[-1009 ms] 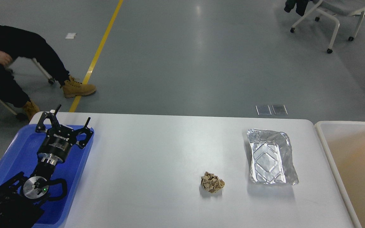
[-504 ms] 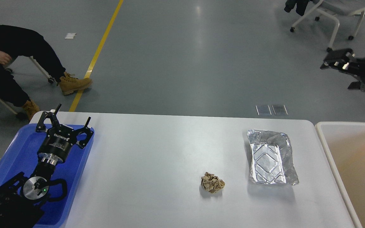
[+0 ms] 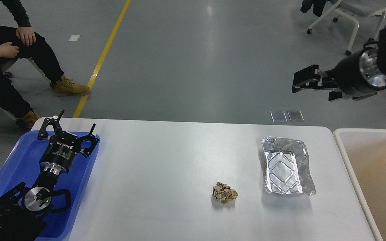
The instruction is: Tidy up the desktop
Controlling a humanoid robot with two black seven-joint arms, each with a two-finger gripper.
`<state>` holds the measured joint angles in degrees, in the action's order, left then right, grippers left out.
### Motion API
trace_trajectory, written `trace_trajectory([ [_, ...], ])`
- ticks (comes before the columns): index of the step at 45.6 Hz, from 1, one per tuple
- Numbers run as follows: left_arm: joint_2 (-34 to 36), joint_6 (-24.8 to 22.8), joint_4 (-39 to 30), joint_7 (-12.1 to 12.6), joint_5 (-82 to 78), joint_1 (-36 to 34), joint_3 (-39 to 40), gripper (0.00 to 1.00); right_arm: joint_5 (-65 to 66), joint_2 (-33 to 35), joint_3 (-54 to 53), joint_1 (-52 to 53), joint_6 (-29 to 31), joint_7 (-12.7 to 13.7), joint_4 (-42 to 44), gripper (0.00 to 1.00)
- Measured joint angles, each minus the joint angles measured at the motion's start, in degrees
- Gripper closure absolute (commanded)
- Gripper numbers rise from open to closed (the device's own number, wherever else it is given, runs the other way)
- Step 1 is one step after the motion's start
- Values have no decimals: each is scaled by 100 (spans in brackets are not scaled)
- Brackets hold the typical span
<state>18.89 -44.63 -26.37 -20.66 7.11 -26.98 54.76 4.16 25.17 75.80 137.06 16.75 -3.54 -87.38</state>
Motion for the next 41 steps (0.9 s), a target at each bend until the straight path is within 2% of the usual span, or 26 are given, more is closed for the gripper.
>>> trace_trajectory([
  [11,0,2,1,0,1,0,0,1,244,-496,-117,113,725,79,-119,0],
  [29,0,-1,1,10,1,2,0,1,1074,-701,-77,276,2165,539,-76,0],
  [41,0,-3,1,10,1,7,7,1,1297,-755,-24,318,2614,667,-37,0],
])
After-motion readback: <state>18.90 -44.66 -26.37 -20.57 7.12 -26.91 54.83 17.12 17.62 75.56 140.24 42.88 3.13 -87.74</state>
